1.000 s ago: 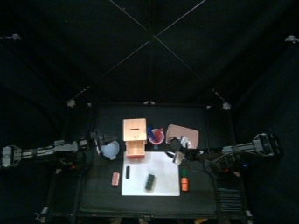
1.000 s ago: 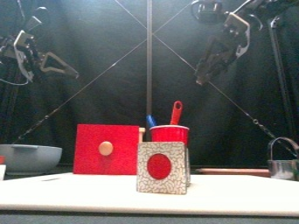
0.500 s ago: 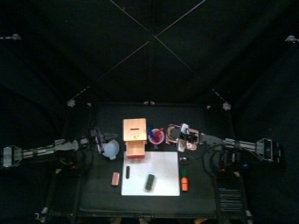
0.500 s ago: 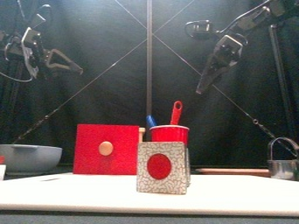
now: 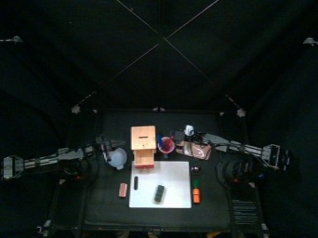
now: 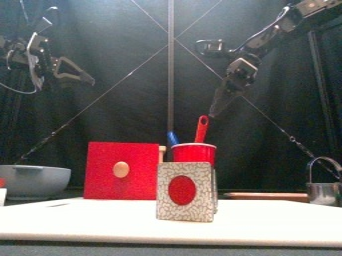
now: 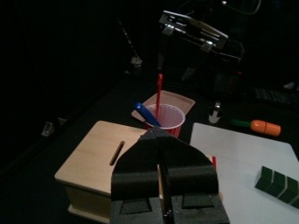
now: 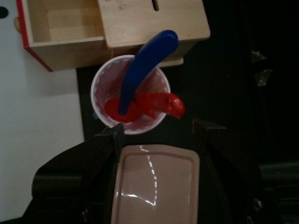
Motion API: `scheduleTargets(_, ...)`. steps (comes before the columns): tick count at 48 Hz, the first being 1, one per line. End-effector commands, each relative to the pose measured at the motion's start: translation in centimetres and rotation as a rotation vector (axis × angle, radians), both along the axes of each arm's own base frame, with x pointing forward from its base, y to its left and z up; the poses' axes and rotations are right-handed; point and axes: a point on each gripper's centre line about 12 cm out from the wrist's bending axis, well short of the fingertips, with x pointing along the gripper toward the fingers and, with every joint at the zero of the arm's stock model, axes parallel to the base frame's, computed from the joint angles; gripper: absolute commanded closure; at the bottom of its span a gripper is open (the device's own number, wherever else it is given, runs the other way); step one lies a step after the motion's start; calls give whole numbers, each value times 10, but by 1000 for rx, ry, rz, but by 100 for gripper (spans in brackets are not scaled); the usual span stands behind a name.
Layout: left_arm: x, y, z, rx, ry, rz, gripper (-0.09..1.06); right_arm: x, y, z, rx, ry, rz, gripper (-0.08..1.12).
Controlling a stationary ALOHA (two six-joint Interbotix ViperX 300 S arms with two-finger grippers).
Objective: Place sushi on board then cut the sushi with the knife then place the pieces on the plate
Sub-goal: Pick knife at handle with right hand
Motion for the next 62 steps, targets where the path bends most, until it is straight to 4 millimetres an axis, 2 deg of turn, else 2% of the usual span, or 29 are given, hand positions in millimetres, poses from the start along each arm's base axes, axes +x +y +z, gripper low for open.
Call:
scheduleTargets(1, 2, 3, 6, 2, -19, 12, 96, 12, -13, 11, -13, 1, -3, 10)
scheduleTargets(12, -1, 4, -2, -13, -3, 22, 96, 23, -23, 6, -42, 20, 13, 10)
scheduleTargets(25, -4, 6, -8, -21, 12, 40, 96, 32, -26, 0, -31, 55, 20, 10)
scheduleTargets(43, -6, 7, -14, -24, 27, 47, 96, 58, -31, 1, 11, 291, 47, 10)
scheduleTargets(62, -9, 8, -22, -28, 47, 56, 96, 76, -20, -2, -11, 492, 75, 10)
